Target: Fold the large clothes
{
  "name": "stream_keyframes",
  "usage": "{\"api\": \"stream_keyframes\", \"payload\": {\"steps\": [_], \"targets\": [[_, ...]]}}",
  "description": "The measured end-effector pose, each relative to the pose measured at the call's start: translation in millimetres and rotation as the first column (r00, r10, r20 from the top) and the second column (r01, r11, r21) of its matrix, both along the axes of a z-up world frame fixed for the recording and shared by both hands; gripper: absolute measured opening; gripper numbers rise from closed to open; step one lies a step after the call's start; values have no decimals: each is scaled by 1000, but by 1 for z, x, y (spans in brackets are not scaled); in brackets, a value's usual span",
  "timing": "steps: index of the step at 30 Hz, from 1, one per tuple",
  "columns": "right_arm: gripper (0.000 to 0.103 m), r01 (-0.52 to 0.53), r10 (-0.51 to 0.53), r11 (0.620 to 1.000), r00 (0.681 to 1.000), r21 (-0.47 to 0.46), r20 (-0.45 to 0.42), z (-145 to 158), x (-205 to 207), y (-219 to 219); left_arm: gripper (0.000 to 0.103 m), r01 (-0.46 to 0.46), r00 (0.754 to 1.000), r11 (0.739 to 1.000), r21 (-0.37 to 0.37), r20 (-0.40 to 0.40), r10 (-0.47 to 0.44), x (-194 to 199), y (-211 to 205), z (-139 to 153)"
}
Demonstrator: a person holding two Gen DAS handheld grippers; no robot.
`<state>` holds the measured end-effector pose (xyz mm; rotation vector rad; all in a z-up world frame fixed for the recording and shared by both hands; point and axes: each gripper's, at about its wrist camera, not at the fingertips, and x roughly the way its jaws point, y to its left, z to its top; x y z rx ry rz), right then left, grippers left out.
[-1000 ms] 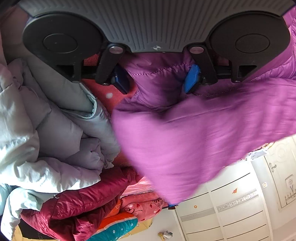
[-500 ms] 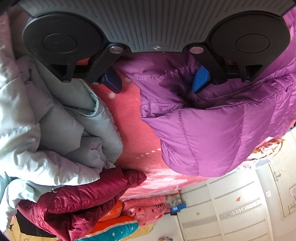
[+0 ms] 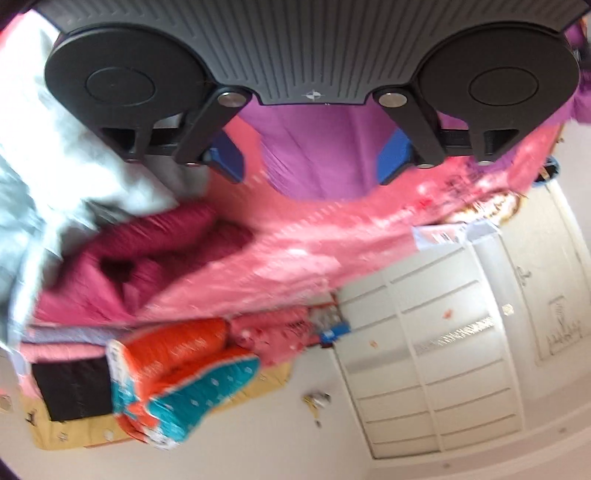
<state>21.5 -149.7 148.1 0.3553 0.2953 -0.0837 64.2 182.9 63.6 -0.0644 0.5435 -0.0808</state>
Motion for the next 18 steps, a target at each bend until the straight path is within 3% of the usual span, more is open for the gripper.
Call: {"api": "stream_keyframes", "payload": {"steps": [1, 2, 4, 7, 11, 18], "targets": [[61, -10, 10, 1000, 1000, 23, -9, -2, 13, 1, 26, -2, 1000, 1000, -3, 0, 2, -1, 0, 0], [52, -22, 23, 998, 999, 58, -22, -6, 25, 2, 27, -3, 1000, 1000, -6, -1, 3, -1, 0, 0], [43, -37, 42, 994, 998, 106, -46, -17, 48, 2, 27, -7, 1000, 1000, -15, -2, 7, -2, 1, 0], [41, -40, 45, 998, 994, 54, -101, -35, 71, 11, 28, -2, 1000, 1000, -10, -2, 2, -3, 1, -2], [41, -52, 28, 994, 971, -98, -237, -72, 94, 31, 30, 2, 1000, 1000, -12, -8, -2, -4, 1, -4], [38, -53, -13, 966, 967, -252, -253, -101, 104, 54, 33, 23, 1000, 1000, -8, -3, -23, -5, 1, -6]]}}
